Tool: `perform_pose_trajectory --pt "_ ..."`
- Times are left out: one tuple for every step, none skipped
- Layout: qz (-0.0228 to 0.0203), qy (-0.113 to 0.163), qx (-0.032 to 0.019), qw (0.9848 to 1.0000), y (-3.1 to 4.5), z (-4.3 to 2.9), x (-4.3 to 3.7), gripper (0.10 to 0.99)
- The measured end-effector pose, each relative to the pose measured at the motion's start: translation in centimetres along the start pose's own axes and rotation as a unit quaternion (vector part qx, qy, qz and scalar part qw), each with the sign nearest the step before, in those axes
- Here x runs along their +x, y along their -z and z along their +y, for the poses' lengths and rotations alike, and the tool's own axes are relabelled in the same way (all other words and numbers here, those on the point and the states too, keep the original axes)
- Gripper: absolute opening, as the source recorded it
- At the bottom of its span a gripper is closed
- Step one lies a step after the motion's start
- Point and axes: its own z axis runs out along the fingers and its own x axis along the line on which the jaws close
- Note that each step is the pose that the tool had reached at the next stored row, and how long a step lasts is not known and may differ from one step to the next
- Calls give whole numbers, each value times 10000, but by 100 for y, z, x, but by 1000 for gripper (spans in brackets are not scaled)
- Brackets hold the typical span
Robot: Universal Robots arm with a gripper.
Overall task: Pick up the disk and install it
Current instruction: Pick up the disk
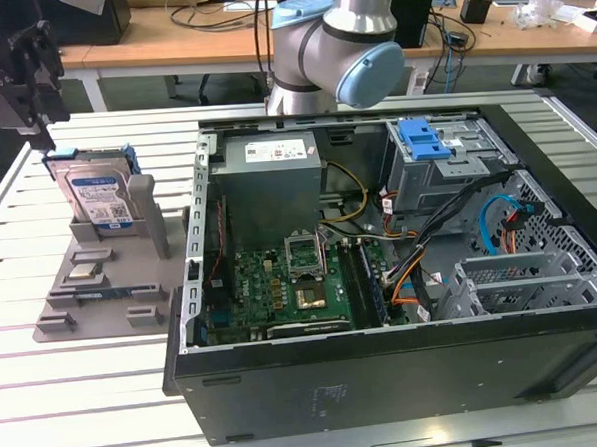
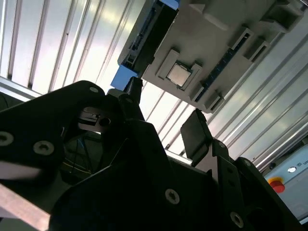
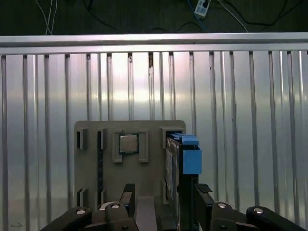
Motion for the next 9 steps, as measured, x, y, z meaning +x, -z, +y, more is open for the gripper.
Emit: perform_pose_trajectory --pt "1 15 -1 10000 -15 -5 -18 600" --pt "2 38 -2 10000 -30 -7 -27 600" --pt "4 92 -2 10000 -46 -7 -33 600" --pt "7 163 -3 9999 -61 -8 -35 600" --pt "10 232 -5 9997 -74 -9 -38 600" --pt "12 284 -6 9996 -91 -9 -45 600" --pt "14 310 -7 9995 -107 -10 -56 600" --pt "14 314 -7 9995 -126 -10 -79 600" --pt "14 314 -7 9995 -145 -10 -102 600"
